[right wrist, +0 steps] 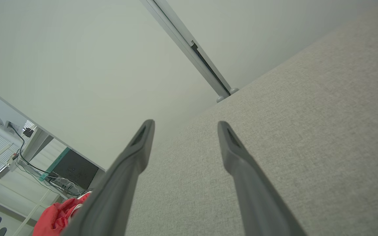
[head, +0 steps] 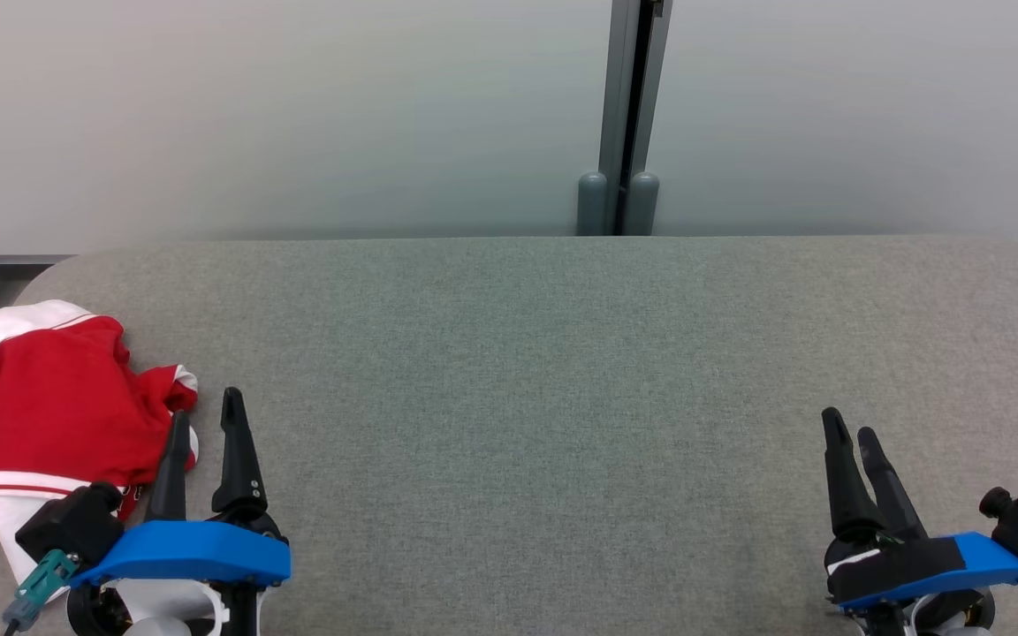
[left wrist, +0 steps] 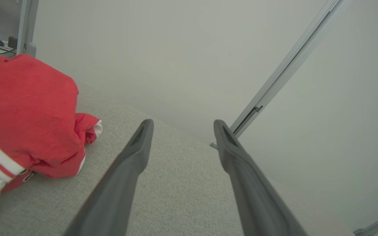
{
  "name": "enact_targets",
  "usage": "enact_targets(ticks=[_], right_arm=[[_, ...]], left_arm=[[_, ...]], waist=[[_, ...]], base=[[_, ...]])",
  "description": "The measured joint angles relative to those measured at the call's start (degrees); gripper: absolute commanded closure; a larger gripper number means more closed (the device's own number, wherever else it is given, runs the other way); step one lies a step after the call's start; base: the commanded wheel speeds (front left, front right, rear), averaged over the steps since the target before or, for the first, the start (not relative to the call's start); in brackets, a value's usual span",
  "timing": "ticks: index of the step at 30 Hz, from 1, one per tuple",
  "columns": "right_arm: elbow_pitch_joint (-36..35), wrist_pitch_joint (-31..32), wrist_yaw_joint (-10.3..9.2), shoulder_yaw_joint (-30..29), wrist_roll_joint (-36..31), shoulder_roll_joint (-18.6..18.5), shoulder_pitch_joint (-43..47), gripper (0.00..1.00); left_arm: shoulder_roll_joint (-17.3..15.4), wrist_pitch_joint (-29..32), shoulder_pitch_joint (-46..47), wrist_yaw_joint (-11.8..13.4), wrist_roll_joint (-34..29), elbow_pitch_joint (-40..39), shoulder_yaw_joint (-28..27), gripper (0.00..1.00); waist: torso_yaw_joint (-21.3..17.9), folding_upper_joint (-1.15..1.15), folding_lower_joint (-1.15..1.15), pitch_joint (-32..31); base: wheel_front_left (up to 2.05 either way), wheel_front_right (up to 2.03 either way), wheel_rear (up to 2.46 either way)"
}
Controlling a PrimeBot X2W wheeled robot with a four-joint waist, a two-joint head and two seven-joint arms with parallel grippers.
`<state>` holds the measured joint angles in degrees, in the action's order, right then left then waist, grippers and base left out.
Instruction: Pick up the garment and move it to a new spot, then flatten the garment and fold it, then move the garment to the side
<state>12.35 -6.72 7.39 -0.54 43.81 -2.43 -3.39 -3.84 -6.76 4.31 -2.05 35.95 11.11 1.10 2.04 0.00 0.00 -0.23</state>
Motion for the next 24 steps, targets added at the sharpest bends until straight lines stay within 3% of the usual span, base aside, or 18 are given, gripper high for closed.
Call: enact_targets(ticks=[24], right_arm=[[-0.69,-2.24,0.01,0.29,-16.12,-0.05,0.02,0.00]], left_arm=[[-1.25,-3.27,1.06,1.32,-14.00,2.30,3.02,0.00]], waist=[[0.89,0.00,0.00,-0.43]], base=[[0.00,0.00,0.00]])
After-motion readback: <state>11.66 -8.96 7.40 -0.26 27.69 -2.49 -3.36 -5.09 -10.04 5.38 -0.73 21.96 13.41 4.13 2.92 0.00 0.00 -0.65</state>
